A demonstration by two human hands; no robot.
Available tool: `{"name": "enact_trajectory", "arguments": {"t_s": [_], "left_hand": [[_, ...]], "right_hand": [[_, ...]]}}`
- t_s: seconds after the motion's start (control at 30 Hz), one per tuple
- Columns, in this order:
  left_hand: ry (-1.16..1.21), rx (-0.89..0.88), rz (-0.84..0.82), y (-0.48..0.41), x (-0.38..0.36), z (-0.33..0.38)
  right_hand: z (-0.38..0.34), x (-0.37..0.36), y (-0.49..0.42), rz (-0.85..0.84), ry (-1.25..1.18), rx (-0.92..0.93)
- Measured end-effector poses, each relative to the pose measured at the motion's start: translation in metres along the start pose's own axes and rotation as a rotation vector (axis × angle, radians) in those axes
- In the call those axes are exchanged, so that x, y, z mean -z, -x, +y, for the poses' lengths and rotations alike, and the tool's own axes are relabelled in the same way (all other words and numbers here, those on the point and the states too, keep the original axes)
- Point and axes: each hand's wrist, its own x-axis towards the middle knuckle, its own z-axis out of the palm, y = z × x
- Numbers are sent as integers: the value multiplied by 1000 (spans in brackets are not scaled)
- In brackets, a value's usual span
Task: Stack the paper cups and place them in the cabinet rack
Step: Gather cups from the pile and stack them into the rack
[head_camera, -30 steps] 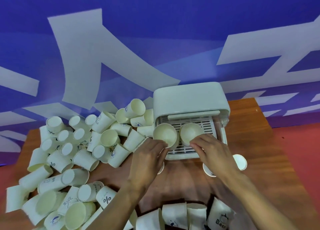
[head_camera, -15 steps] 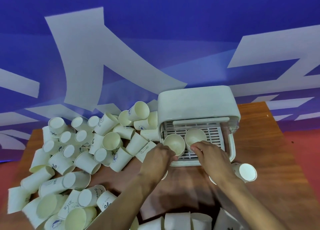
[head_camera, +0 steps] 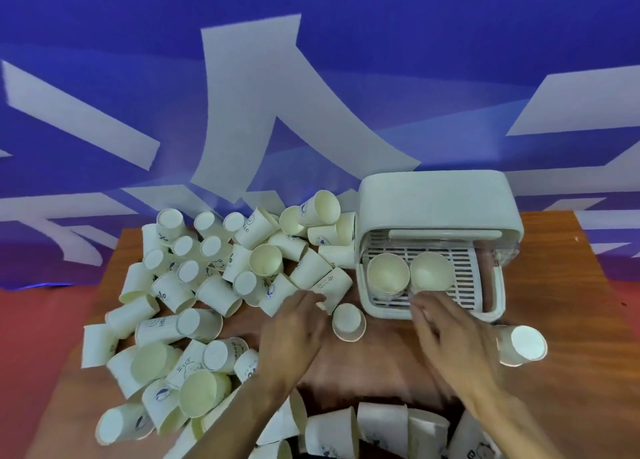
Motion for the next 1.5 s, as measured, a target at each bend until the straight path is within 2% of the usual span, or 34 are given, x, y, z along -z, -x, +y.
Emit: {"name": "enact_trajectory", "arguments": {"t_s": [0.13,0.3,0.4,0.5,0.57,0.67,0.77,0.87,0.9,0.97,1.03,1.1,1.23,1.33,1.43,1.5], "left_hand": [[-135,124,-96,62,18,-71],[-231,125,-181,105,44,-109],[-245,92,-237,122,48,-105],[-166,-4,-364,135,35,-99],[-207,-138,-432,137,18,-96],[-295,-332,-512,125,-4,-89],[-421,-488,-547,110,-11,-87],[-507,-560,-605,100,-11,-89],[-502,-566,-624,98,-10,-89],[-500,-549,-603,97,-7,-87],[-473,-501,-535,97,-2,-82],[-472,-448,-501,98,-2,-80],[-489,-397,-533,99,-16,-85],[-502,-383,-556,98,-25,-87],[-487,-358,-556,97,-27,-86],[-481,-339,-550,97,-23,-86]], "right_hand": [[-32,-37,27,-263,34,274],[-59,-84,8,-414,245,186],[-67,-101,-5,-478,349,226],[-75,-108,-10,-528,409,161],[-77,-110,-8,-561,409,137],[-76,-107,0,-515,381,189],[-83,-102,9,-443,176,201],[-87,-97,18,-560,-46,-13],[-85,-97,24,-605,-53,-69],[-79,-96,31,-627,93,-64],[-78,-97,30,-547,229,14],[-87,-100,21,-509,215,104],[-104,-114,-1,-691,199,317],[-116,-125,-14,-820,243,347],[-119,-136,-20,-831,338,406],[-122,-139,-24,-780,386,420]]}}
